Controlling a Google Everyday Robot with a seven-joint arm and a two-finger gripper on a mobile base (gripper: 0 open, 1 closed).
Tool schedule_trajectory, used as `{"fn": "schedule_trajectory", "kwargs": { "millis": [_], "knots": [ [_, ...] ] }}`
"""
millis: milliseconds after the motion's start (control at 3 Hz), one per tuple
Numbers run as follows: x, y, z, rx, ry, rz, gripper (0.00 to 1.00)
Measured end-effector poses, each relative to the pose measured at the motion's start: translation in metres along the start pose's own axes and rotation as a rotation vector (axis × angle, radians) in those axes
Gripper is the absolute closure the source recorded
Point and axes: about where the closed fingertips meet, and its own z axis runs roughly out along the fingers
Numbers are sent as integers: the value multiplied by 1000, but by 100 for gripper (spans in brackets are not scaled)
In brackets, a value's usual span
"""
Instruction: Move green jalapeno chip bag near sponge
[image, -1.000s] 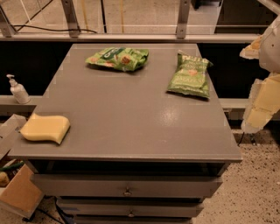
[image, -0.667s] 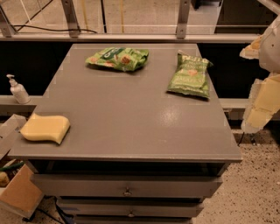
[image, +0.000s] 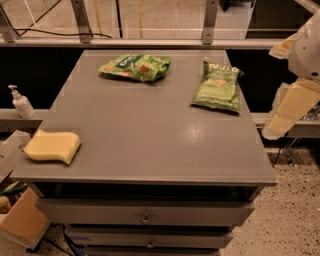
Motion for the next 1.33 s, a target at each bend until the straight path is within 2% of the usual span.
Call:
{"fn": "schedule_trajectory", "kwargs": {
  "millis": [333,667,1000,1333],
  "knots": [
    [-13,-39,21,74,-62,3,0],
    [-25,-83,44,137,-90,5,0],
    [-32,-127,69,186,-93,13,0],
    [-28,-166,99,210,-77,42,0]
  ]
}}
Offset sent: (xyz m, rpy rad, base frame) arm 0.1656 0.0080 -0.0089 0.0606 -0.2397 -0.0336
